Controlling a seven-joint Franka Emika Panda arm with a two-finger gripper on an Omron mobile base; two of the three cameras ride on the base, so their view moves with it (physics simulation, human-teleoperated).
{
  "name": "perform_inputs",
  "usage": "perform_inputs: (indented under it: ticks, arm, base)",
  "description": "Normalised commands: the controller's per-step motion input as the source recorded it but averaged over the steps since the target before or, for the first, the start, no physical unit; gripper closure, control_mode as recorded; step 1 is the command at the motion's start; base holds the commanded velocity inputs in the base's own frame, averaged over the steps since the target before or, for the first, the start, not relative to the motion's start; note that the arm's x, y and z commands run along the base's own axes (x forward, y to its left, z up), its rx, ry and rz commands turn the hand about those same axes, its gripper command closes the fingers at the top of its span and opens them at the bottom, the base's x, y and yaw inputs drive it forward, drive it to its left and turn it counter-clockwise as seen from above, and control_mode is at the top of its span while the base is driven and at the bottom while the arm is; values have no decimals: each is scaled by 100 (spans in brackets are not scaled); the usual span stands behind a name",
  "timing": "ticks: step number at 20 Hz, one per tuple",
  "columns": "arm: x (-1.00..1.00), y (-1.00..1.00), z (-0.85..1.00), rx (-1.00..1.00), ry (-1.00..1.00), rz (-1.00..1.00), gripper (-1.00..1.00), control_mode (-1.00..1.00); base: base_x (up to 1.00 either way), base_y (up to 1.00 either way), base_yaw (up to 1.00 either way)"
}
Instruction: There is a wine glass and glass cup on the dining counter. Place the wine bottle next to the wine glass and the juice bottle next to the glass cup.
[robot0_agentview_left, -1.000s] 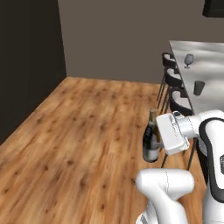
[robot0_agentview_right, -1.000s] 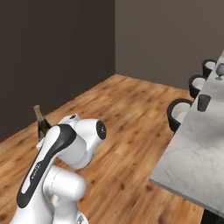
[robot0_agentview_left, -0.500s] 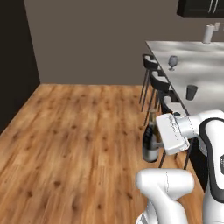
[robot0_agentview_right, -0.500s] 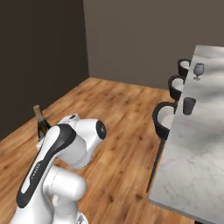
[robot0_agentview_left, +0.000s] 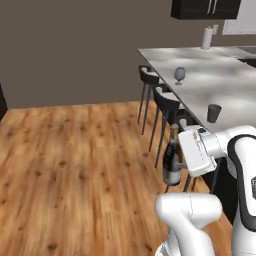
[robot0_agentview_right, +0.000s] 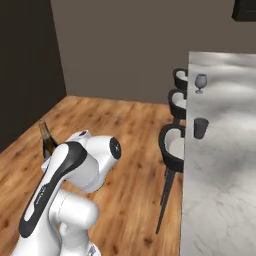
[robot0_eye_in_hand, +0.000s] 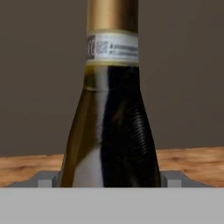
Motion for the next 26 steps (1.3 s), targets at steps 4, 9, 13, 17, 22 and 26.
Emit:
perform_inputs:
  ticks: [4,9,13,17,22,26]
  arm:
    - [0,0,0,0,0,0,100,100]
    - [0,0,0,0,0,0,100,100]
    - [0,0,0,0,0,0,100,100]
    - [0,0,0,0,0,0,100,100]
    - [0,0,0,0,0,0,100,100]
    - [0,0,0,0,0,0,100,100]
  base:
    - [67,39,-39]
    - [65,39,-42]
    - [63,40,-43]
    - [52,45,-44]
    - [24,57,-41]
    - [11,58,-43]
